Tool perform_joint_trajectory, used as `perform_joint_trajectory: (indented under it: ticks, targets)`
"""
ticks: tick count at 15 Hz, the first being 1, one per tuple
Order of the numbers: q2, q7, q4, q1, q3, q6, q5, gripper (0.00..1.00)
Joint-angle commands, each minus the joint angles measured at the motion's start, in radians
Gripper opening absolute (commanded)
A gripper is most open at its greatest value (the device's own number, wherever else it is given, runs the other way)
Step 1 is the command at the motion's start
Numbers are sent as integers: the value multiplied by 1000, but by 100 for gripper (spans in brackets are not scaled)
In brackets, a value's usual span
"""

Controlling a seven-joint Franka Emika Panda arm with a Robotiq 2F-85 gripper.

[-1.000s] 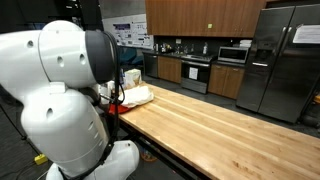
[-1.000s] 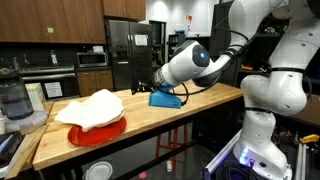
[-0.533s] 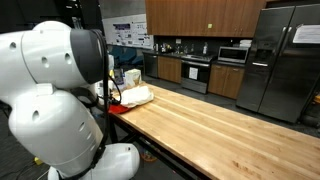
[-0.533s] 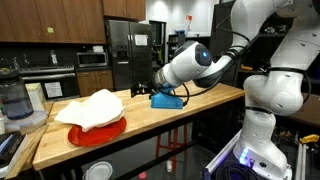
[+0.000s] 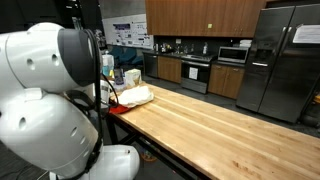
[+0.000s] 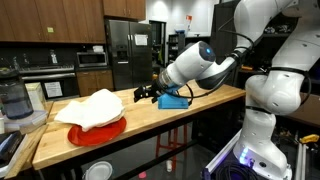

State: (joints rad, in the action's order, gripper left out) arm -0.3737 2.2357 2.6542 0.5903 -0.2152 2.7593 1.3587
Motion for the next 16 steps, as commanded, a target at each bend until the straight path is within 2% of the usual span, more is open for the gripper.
perform_joint_trajectory:
  ticks: [1, 3, 4, 8, 9, 10, 16]
  targets:
    - [-53, -82, 54, 14, 33, 55, -53, 100]
    - [-63, -129, 78, 26, 52, 85, -92, 100]
    - [-74, -181, 95, -32, 1, 123, -152, 100]
    - [-98, -370, 164, -46, -17, 193, -370, 100]
    - [-87, -370, 166, 37, 57, 172, -364, 100]
    - [-44, -380, 128, 59, 71, 159, -375, 100]
    - [-61, -433, 129, 200, 178, 139, -454, 100]
